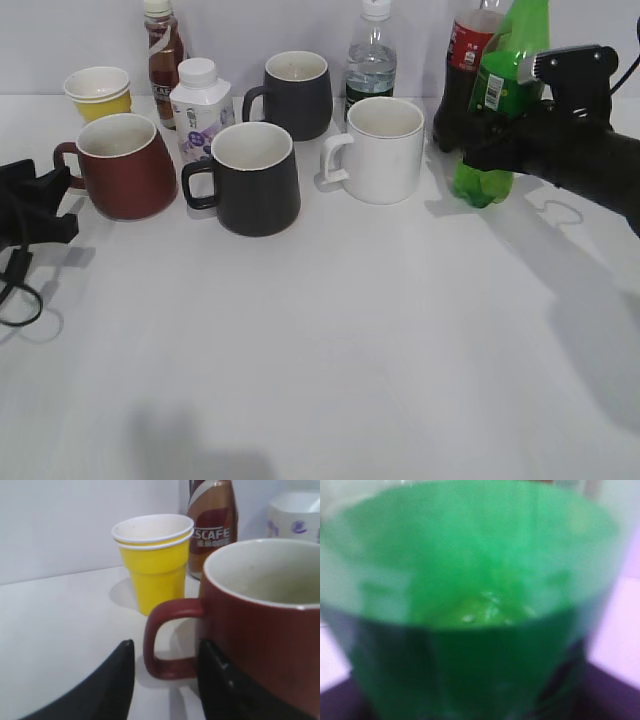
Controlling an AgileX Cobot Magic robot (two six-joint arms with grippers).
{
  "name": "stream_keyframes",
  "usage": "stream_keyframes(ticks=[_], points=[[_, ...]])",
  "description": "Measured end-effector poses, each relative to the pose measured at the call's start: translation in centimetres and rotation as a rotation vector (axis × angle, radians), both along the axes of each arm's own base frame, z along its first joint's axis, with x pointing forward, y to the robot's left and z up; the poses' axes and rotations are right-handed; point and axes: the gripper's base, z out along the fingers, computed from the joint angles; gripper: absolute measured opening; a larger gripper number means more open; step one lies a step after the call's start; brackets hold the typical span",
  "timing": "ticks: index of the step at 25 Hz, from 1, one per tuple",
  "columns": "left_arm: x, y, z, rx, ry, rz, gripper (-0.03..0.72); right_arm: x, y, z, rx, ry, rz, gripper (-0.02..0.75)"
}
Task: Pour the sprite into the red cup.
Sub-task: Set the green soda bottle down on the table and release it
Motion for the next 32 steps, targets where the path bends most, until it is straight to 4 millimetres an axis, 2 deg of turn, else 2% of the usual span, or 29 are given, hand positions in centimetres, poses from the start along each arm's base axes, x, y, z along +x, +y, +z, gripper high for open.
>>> stream_keyframes(ticks=[5,6,10,12,17,22,28,32], points=[[-2.2,0.1,1.2,-0.04,-0.003,-0.003,0.329,-1.0,0.0,-0.4,0.032,-0.03,0.017,0.43],[-2.5,0.1,1.5,-0.052,-0.006,-0.002,0.329,-1.2,0.0,-0.5,0.033,-0.025,0.018,0.452],[-3.8,-0.3,2.9,-0.097,-0.036,-0.016,0.329,-1.7,0.0,-0.8,0.043,-0.029,0.022,0.632],[-4.1,-0.8,3.6,-0.097,-0.034,-0.034,0.329,-1.9,-0.1,-0.8,0.046,-0.031,0.023,0.657],[-5.2,-2.0,5.0,-0.095,0.045,-0.037,0.329,-2.3,-0.4,-0.4,0.002,0.034,0.001,0.666],[-6.4,-2.4,6.4,-0.105,0.208,-0.005,0.329,-3.4,-0.8,-0.3,-0.001,0.148,-0.031,0.666],[-7.9,-2.2,10.0,-0.066,0.467,0.003,0.329,-5.2,-0.8,-0.1,0.028,0.273,-0.009,0.655],[-9.9,-1.9,12.3,-0.01,0.682,0.003,0.329,-6.1,-1.4,0.5,-0.021,0.388,-0.058,0.643]])
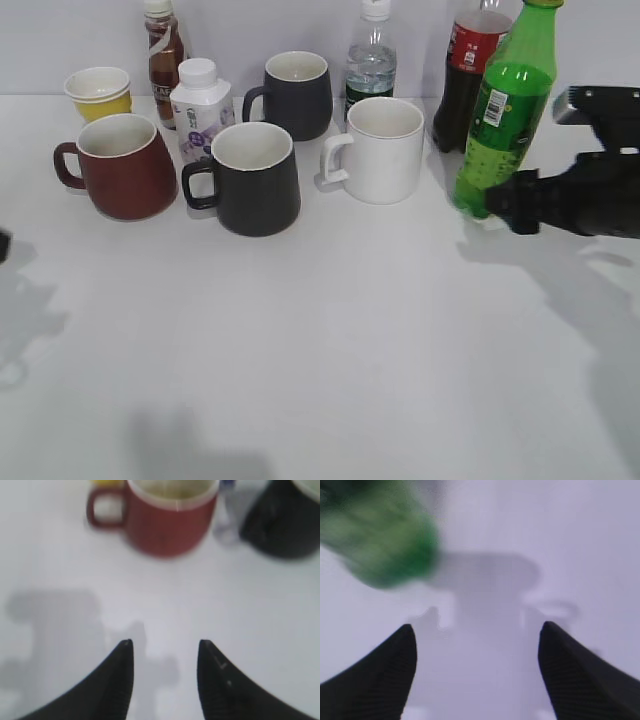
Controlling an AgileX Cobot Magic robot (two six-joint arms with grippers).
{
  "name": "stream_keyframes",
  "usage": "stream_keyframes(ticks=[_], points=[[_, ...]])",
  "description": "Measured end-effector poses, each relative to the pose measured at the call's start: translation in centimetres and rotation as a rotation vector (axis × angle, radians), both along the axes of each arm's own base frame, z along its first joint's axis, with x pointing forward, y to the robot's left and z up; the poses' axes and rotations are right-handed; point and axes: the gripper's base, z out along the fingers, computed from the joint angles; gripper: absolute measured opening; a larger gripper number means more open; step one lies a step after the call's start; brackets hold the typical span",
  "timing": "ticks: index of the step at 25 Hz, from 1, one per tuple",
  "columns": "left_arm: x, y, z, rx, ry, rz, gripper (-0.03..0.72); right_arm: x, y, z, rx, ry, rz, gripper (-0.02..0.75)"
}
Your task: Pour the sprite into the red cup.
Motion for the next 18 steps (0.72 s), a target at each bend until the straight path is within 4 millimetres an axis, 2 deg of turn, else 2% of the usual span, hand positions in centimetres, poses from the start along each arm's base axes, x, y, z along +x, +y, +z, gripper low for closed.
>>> stream_keyframes(ticks=[3,8,12,14,18], points=[[-1.9,0.4,1.7,0.025,0.118,-0.009,0.329,-0.7,-0.7,0.6,-0.019,0.073,-0.078,0.618],[-6.0,1.3,3.0,0.053,0.265,-0.022,0.329,-2.3,-2.6,1.8,-0.138,0.201,-0.235,0.546],[-9.5,2.1,3.9,0.059,0.289,-0.03,0.329,-4.5,-4.3,3.1,-0.247,0.325,-0.359,0.492],[-10.8,2.5,4.3,0.052,0.258,-0.033,0.329,-5.8,-4.4,3.9,-0.265,0.394,-0.344,0.463],[-13.5,3.2,5.0,0.023,0.127,-0.036,0.326,-8.9,-3.6,5.6,-0.25,0.514,-0.163,0.447]])
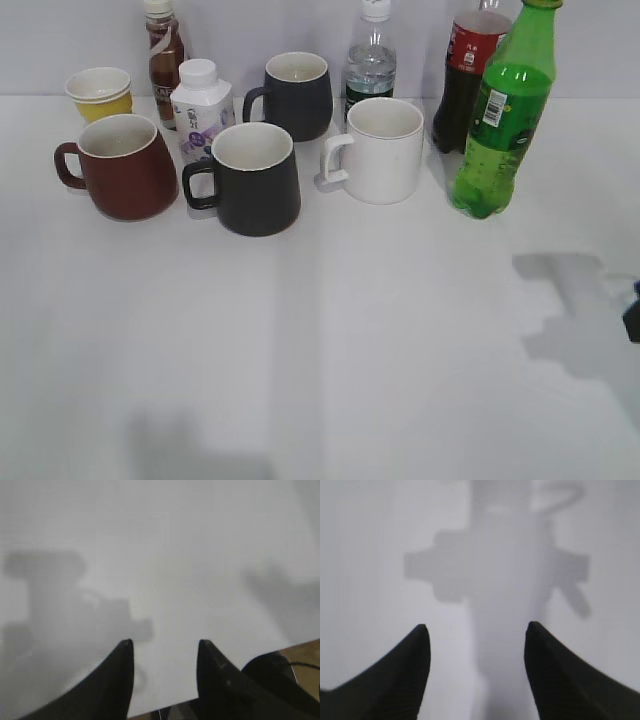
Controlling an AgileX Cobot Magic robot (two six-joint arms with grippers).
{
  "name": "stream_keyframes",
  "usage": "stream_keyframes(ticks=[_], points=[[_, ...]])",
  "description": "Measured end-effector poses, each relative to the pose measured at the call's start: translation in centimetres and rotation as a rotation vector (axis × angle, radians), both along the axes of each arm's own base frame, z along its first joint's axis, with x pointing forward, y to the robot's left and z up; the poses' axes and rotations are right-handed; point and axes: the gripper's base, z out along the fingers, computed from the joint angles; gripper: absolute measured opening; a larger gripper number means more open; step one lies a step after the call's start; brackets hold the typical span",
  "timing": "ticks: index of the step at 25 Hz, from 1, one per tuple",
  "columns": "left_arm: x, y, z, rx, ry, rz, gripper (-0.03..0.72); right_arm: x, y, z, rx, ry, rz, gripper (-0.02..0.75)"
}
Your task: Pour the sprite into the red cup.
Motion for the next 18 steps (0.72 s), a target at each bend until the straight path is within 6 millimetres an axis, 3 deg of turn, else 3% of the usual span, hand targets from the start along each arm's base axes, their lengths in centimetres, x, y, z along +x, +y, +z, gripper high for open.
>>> stream_keyframes(ticks=[4,7,9,14,18], points=[[-3.1,0.9,-1.2,-0.025,-0.12,0.002,0.324,-3.5,0.1,2.5,0.051,0.047,0.067,0.445],[-5.7,1.5,-1.4,-0.062,-0.263,0.002,0.308,-6.7,-0.4,4.8,0.058,-0.014,0.093,0.445],[-7.0,1.9,-1.5,-0.08,-0.344,0.004,0.3,-8.6,-0.5,5.2,0.078,-0.044,0.098,0.445],[-7.5,2.2,-1.6,-0.056,-0.382,-0.003,0.291,-13.9,-1.2,5.1,0.118,-0.166,0.113,0.445],[-7.3,2.2,-1.6,-0.035,-0.407,-0.017,0.29,-17.7,-1.9,6.3,0.148,-0.408,0.125,0.443]])
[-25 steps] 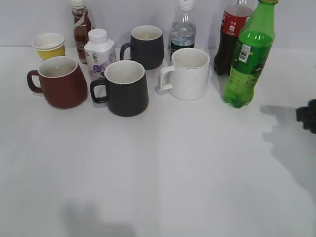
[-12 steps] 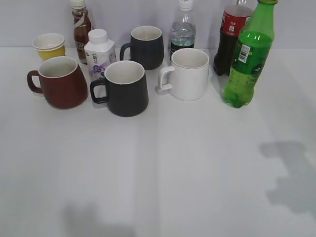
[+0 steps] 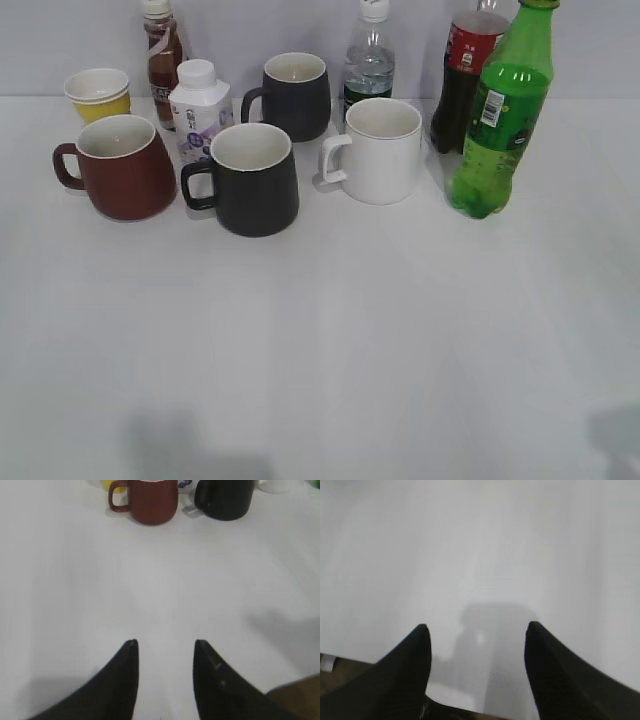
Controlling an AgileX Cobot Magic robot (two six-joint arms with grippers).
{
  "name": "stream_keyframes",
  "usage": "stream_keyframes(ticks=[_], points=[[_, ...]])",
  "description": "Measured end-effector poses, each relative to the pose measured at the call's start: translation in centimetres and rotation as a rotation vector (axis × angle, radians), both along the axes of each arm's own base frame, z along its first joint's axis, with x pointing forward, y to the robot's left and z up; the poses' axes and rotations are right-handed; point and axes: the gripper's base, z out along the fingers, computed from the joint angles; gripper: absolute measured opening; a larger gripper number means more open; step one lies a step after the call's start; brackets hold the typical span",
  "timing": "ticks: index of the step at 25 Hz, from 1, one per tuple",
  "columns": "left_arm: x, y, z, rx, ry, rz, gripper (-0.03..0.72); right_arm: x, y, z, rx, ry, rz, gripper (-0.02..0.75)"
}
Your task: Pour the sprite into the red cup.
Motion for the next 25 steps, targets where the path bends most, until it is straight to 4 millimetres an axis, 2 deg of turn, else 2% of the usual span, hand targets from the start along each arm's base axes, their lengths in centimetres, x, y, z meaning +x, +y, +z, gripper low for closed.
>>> stream_keyframes(ticks=[4,9,14,25], points=[[0.2,0.0,0.1,0.006,-0.03,0.004,0.281,-3.2,-0.6,0.2,0.012,-0.126,0.007,0.44],[1.1,-0.2,-0.2,-0.004,-0.07,0.004,0.276,-5.0,-1.3,-0.2,-0.032,-0.175,-0.014,0.44],[1.3,-0.3,-0.3,-0.005,-0.073,0.004,0.274,-4.9,-2.1,-0.2,-0.104,-0.19,-0.059,0.44],[1.4,-0.2,-0.3,0.005,-0.079,0.011,0.274,-3.8,-1.8,-0.2,-0.075,-0.291,-0.062,0.439]])
